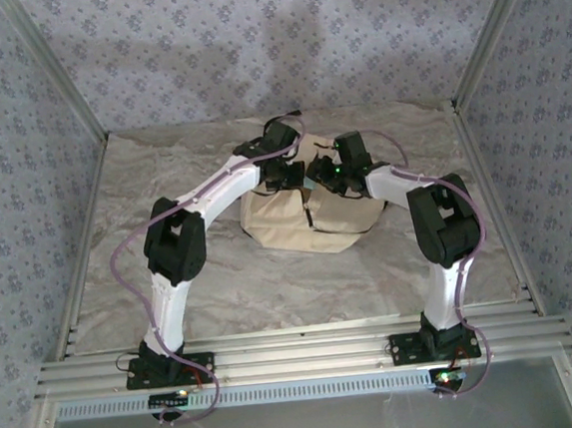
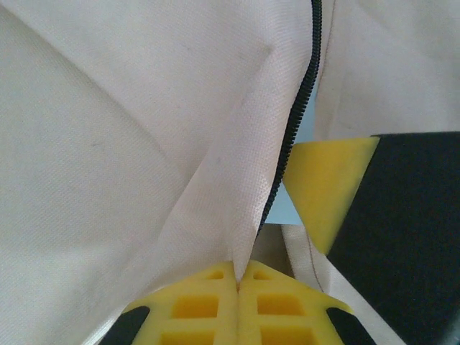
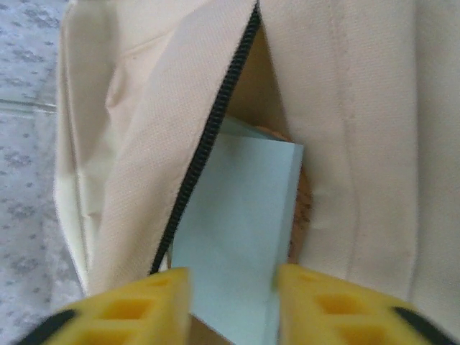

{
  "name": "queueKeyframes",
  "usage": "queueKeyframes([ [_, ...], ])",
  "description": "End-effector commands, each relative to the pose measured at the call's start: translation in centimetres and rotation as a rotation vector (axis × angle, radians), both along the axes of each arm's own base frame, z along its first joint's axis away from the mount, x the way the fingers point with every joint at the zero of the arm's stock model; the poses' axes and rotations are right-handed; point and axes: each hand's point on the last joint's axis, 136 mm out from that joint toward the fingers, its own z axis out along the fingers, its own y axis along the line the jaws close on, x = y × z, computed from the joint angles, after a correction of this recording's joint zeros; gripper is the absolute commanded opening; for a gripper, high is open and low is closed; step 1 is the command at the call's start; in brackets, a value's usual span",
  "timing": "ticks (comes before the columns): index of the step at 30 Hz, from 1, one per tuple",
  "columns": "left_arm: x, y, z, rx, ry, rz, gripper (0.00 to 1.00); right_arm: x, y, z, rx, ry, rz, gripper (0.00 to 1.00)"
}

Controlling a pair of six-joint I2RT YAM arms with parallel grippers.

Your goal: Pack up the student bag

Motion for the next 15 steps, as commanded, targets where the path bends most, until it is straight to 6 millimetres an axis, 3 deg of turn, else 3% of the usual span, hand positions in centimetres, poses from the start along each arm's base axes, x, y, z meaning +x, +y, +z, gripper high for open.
queueKeyframes([
  [1, 0.2, -0.2, 3.5, -0.072, -0.05, 0.006, 0.0, 0.5, 2.0, 1.1, 0.105, -0.033, 0.035, 0.26],
  [6, 0.0, 0.1, 3.2, -0.063, -0.045, 0.01, 0.0, 0.3, 4.3, 3.3, 0.233, -0.076, 0.101, 0.29],
  [9, 0.0, 0.3, 3.2, -0.061, -0.05, 0.014, 0.0, 0.2, 3.1, 3.1, 0.199, -0.07, 0.085, 0.33],
  [11, 0.1, 0.5, 3.3, -0.06, -0.052, 0.018, 0.0, -0.6, 1.5, 1.6, 0.181, -0.034, 0.057, 0.38],
  [15, 0.3, 0.9, 3.3, -0.06, -0.052, 0.025, 0.0, -1.7, -0.7, 2.1, 0.099, -0.045, 0.049, 0.44],
])
